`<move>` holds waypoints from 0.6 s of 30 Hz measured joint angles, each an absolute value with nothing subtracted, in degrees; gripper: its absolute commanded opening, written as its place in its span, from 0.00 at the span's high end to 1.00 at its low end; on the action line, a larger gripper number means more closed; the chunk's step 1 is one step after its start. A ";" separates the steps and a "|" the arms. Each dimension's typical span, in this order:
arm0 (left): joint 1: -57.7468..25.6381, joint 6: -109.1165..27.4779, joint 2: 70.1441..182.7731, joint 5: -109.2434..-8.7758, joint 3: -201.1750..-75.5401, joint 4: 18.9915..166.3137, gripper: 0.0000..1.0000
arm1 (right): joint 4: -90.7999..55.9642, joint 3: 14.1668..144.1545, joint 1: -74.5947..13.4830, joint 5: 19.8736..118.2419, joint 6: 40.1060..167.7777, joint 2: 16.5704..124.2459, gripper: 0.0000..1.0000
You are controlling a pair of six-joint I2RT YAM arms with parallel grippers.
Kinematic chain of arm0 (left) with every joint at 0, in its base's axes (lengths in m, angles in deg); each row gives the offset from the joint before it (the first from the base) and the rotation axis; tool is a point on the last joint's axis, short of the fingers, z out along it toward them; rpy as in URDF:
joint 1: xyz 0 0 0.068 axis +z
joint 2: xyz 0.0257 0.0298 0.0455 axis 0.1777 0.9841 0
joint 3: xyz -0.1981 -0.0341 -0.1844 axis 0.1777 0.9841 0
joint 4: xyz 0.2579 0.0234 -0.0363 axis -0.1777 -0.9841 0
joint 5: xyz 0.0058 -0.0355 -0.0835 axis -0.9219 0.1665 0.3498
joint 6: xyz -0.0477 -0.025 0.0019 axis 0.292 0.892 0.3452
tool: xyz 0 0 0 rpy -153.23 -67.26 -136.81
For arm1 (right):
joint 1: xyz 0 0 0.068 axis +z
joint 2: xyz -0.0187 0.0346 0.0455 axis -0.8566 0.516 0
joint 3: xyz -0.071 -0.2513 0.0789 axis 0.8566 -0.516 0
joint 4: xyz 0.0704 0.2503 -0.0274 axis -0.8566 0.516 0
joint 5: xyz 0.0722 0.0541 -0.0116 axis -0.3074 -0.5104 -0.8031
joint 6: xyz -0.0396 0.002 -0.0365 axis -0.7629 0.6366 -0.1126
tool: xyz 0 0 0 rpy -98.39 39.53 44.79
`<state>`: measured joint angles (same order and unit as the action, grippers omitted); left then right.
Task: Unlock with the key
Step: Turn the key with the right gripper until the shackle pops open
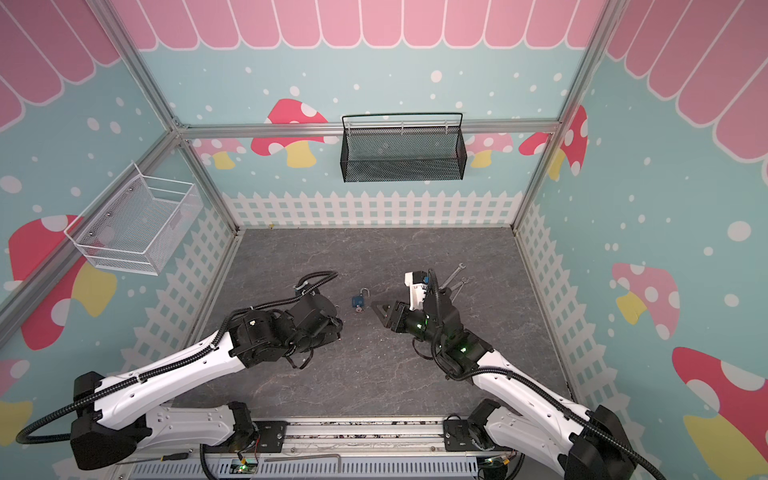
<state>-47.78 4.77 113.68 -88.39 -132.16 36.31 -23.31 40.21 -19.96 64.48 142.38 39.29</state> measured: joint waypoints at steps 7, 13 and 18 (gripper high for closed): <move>-49.73 -18.23 111.21 -94.01 -119.83 50.96 1.00 | -7.79 47.99 -23.10 59.71 128.35 42.62 0.41; -49.82 -36.13 106.60 -93.48 -103.44 76.01 1.00 | 1.67 55.05 -23.10 57.96 119.69 45.63 0.39; -49.86 -45.87 106.68 -91.04 -100.44 90.48 1.00 | 7.97 61.65 -22.41 58.73 115.04 49.74 0.37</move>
